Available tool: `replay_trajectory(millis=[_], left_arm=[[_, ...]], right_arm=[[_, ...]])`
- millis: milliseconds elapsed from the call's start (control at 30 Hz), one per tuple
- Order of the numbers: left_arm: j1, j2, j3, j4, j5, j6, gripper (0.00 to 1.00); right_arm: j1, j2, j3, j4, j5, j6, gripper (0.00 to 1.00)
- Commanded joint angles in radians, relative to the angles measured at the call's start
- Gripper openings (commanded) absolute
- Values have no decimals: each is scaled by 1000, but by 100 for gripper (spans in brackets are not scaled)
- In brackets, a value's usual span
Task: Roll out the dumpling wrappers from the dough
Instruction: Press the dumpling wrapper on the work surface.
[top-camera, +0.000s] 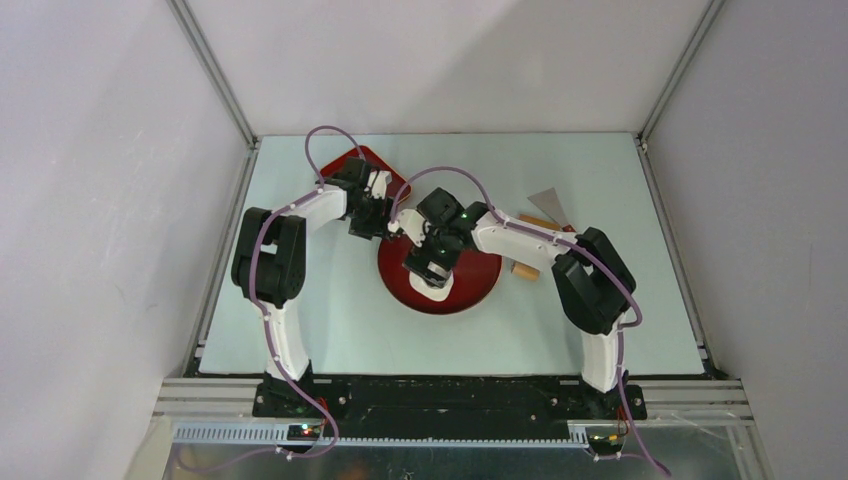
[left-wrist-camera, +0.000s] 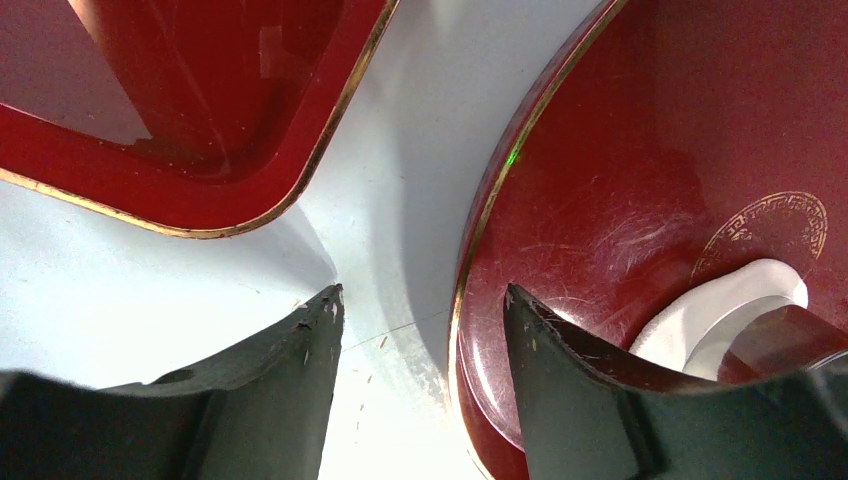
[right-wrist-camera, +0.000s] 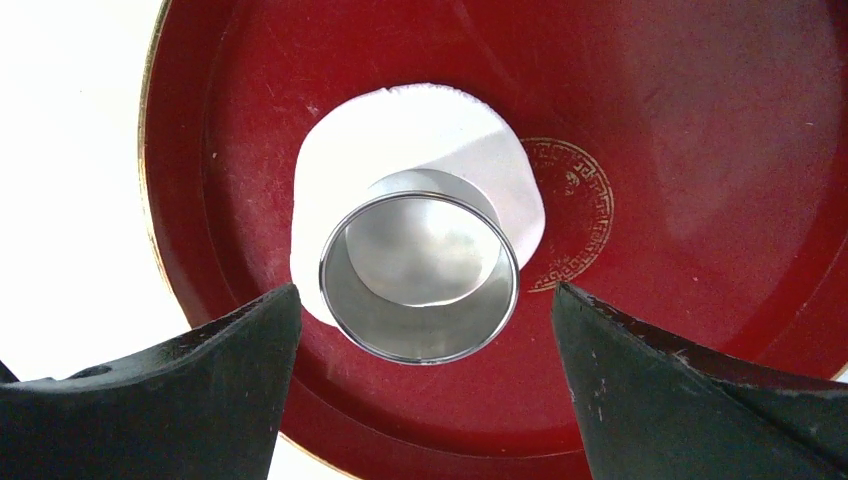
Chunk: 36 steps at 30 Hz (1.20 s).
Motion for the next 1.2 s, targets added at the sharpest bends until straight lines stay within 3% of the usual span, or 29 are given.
replay_trajectory(millis=[0, 133, 267, 500, 767, 1167], left_arm=[[7, -13, 9, 16, 11, -7, 64], [6, -13, 10, 17, 12, -7, 64], [6, -13, 10, 18, 11, -7, 64], [7, -13, 10, 16, 11, -7, 64], [7, -13, 9, 17, 11, -7, 64], [6, -13, 9, 17, 12, -7, 64]], right_arm=[[6, 24, 25, 9, -21, 14, 96], [6, 35, 27, 6, -20, 15, 94], [7, 44, 32, 2, -11, 13, 84], [14, 82, 75, -72, 3, -16, 48], [25, 103, 44, -76, 55, -28, 43], [20, 194, 160, -227, 19, 56, 42]])
